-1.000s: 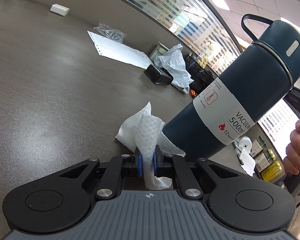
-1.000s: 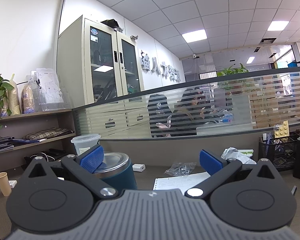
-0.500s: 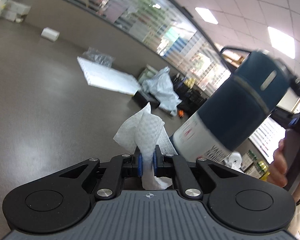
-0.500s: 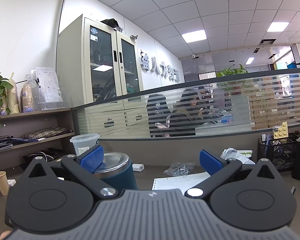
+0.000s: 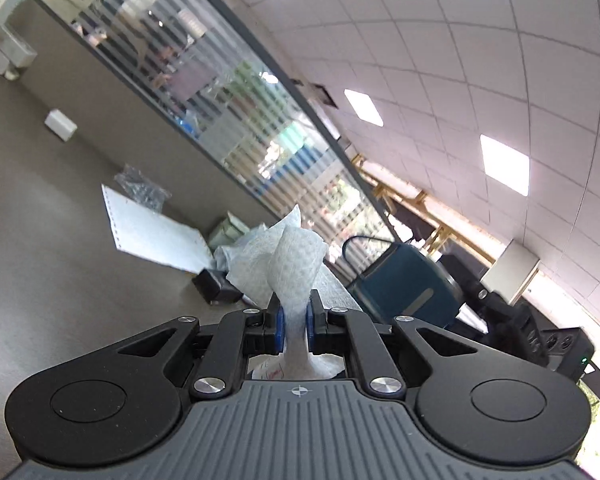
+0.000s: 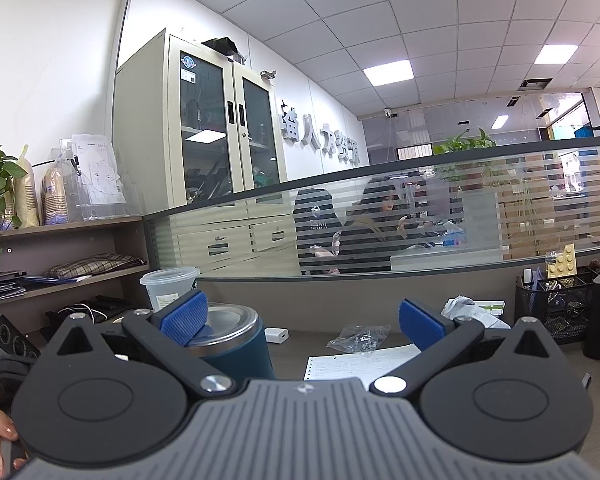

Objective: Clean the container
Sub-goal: 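Rub the wipe in the left gripper around the bottle's shoulder below the lid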

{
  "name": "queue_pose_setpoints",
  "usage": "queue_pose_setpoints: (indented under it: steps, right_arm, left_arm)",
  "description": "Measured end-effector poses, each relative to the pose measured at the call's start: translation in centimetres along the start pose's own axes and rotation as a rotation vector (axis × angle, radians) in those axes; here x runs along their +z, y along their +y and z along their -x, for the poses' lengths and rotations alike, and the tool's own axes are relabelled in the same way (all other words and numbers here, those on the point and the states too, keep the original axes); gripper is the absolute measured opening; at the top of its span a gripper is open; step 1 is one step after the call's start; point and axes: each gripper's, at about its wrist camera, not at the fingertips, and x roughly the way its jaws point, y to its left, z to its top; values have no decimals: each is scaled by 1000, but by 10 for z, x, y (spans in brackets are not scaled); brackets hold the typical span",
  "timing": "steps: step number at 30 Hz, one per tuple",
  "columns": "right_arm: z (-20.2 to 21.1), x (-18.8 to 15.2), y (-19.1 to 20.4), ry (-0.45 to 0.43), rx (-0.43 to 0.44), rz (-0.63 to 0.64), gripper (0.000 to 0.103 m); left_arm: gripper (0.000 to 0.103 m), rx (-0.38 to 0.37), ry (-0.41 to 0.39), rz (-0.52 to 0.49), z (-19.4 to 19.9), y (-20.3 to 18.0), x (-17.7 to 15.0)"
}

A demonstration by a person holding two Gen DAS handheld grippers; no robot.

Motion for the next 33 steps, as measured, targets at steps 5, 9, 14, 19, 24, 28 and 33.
queue_pose_setpoints:
  steps: [5,9,14,19,24,28,33]
  right_arm:
    - [-1,0,-1,1,1,3,103]
    - [-1,-1,-3,0,1,0,103]
    - [1,-4,-8,-1,2,-4,103]
    - [2,-5,-12,-2,5,-8,103]
    - [2,-5,-13,-2,5,-9,103]
    - [4,-5,-12,-2,5,-7,103]
    - [5,-5,-13,-2,5,-7,103]
  left_arm:
    - [13,-33,-1,35,-11,2,1]
    - [13,-11,9,15,-14,0,-1]
    - [13,15,27,2,-12,0,-7]
    - [13,39,46,-3,-12,3,-10]
    - [13,57,58,-12,-13,4,-13]
    - [13,70,63,-24,-14,4,-15]
    - [13,91,71,-40,-16,3,-18]
